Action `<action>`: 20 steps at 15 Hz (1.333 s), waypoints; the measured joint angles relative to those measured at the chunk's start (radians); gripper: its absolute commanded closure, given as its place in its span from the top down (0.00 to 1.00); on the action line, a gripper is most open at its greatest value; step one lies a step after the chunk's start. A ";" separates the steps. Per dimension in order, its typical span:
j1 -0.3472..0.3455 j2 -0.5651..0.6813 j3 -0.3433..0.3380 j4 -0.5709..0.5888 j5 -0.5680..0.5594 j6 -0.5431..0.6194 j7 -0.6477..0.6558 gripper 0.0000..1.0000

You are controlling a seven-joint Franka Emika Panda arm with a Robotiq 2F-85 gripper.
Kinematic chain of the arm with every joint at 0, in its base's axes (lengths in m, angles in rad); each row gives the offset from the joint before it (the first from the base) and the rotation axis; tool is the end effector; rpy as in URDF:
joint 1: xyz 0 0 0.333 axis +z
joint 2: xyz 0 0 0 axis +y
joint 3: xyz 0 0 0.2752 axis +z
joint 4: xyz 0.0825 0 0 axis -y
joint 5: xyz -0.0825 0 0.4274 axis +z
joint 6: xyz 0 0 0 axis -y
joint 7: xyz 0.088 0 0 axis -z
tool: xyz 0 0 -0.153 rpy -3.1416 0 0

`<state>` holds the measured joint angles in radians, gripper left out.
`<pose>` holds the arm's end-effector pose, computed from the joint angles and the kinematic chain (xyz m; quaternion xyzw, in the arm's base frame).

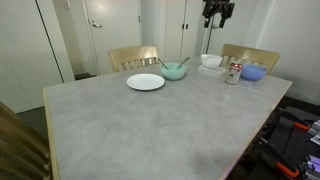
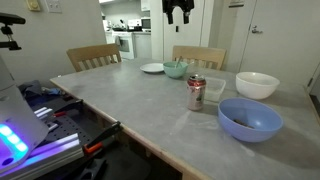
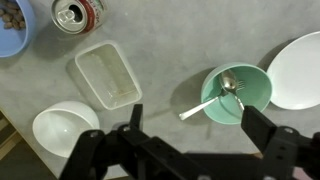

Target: Move the can to the left side of the table

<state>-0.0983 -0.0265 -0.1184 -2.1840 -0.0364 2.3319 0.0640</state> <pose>0.5758 -0.1285 0.3069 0.9878 -0.1282 0.0858 0.0193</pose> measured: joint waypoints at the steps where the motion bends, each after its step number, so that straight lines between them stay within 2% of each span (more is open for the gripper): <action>1: -0.008 0.017 -0.011 0.014 -0.001 0.000 0.005 1.00; 11: -0.090 0.111 -0.112 0.071 -0.009 -0.007 0.131 1.00; 20: -0.148 0.185 -0.168 0.067 0.073 -0.009 0.206 1.00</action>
<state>-0.2466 0.1589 -0.2867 -2.1167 0.0366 2.3230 0.2698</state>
